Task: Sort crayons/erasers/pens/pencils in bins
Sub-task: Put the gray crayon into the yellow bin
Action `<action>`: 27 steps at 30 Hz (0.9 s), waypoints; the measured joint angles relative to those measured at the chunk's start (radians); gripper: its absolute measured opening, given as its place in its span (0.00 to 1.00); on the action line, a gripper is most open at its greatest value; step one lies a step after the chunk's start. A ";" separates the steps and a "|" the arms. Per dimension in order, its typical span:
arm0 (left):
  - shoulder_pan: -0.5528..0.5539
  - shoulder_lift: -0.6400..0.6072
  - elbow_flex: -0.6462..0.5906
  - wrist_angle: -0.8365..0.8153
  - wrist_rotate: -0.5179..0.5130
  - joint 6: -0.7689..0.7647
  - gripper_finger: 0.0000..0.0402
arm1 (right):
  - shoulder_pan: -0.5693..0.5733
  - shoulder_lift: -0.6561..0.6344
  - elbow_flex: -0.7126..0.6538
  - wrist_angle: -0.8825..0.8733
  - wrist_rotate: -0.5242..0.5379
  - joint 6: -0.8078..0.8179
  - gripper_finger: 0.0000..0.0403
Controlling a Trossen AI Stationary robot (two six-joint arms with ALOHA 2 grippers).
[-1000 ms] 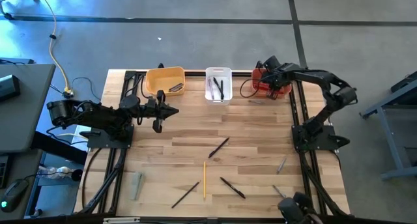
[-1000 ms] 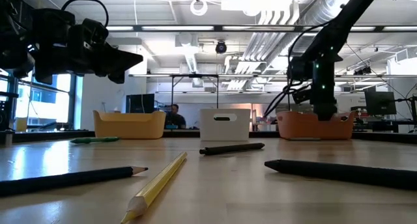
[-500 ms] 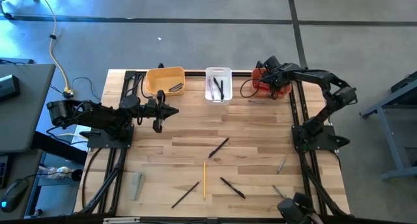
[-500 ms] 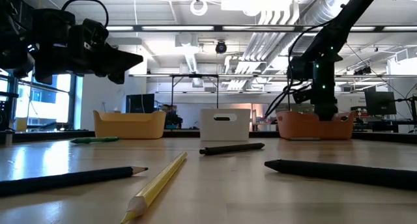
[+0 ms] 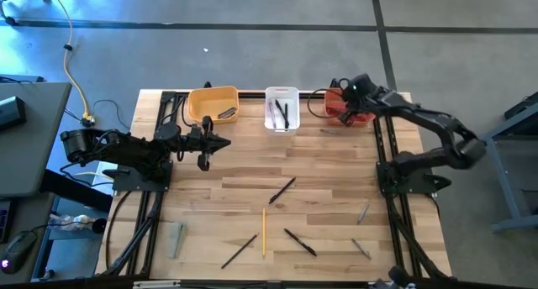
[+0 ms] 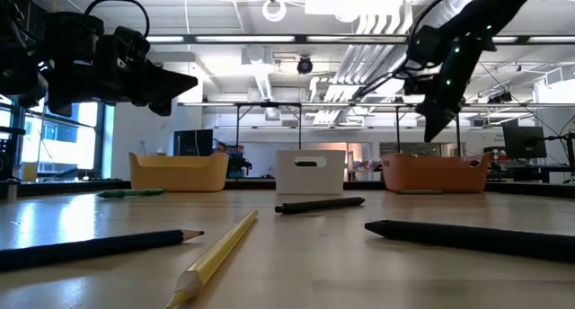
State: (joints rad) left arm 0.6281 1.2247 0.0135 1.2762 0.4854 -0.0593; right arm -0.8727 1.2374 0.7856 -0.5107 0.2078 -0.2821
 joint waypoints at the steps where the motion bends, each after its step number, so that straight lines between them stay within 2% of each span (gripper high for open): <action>1: 0.000 0.000 0.000 0.000 0.000 0.000 0.00 | 0.021 -0.031 -0.028 0.029 -0.008 0.035 0.03; 8: 0.000 0.000 0.000 0.001 0.000 0.000 0.00 | 0.231 -0.221 -0.214 0.217 -0.082 0.393 0.01; 13: 0.000 0.000 0.000 0.002 0.000 -0.007 0.00 | 0.450 -0.297 -0.242 0.179 0.012 0.757 0.00; 20: 0.000 0.000 0.000 0.002 0.001 -0.008 0.00 | 0.793 -0.300 -0.243 0.087 0.197 1.205 0.00; 24: 0.000 0.000 0.000 0.001 0.001 -0.008 0.00 | 0.958 -0.268 -0.235 -0.014 0.232 1.488 0.00; 27: 0.000 0.000 0.001 0.001 0.002 -0.009 0.00 | 1.058 -0.207 -0.174 -0.145 0.240 1.670 0.00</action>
State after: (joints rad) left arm 0.6277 1.2247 0.0143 1.2774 0.4878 -0.0682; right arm 0.1851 1.0302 0.6113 -0.6554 0.4482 1.3874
